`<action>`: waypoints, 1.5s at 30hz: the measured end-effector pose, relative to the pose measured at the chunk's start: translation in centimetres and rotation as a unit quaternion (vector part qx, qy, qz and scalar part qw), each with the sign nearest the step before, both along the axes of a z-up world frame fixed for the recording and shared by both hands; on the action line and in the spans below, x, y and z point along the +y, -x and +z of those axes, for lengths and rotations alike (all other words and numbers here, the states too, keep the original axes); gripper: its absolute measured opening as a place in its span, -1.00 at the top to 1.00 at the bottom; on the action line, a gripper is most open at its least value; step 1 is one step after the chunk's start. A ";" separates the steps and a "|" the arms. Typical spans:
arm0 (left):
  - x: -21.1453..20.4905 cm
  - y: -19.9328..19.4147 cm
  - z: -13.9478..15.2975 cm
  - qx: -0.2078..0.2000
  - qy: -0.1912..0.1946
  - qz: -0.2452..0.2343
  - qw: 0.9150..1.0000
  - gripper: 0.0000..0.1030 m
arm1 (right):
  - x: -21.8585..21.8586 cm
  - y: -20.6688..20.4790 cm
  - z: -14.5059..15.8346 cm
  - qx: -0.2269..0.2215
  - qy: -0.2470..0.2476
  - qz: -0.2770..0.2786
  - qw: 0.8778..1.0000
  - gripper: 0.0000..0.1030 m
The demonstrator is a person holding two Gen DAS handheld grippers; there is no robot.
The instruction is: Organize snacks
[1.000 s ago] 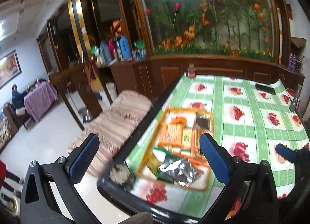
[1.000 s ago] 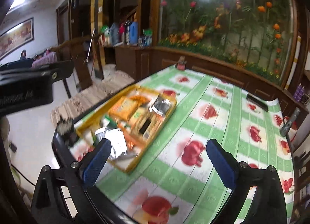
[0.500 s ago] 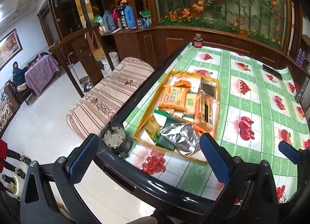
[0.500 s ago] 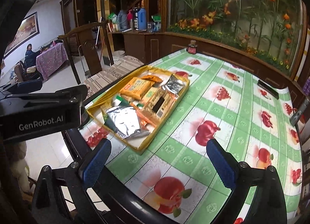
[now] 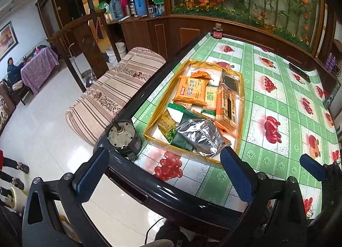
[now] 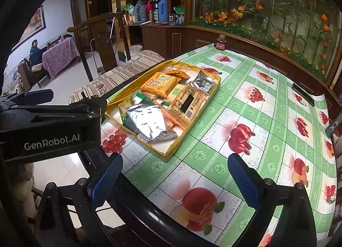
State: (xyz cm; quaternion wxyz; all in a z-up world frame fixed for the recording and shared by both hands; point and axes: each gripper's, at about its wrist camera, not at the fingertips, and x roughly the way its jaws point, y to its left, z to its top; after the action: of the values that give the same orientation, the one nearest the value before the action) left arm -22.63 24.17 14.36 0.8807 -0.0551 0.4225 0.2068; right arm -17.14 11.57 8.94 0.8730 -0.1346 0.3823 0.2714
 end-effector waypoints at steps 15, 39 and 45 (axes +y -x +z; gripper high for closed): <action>2.3 -1.4 -1.8 0.033 0.042 -0.017 0.998 -1.00 | 2.3 -0.9 -1.0 0.025 0.016 -0.006 1.000 -0.93; 3.9 -4.3 -3.4 0.068 0.059 -0.031 0.995 -1.00 | 4.3 -3.3 -2.5 0.061 0.022 -0.019 0.998 -0.93; 4.1 -5.4 -3.9 0.075 0.061 -0.031 0.995 -1.00 | 4.5 -4.1 -2.9 0.065 0.023 -0.017 0.997 -0.93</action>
State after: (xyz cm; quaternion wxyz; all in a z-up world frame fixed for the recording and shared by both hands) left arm -17.26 28.24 10.50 0.8476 -0.0800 0.5007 0.1566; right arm -13.08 16.07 6.06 0.8470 -0.1306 0.4471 0.2561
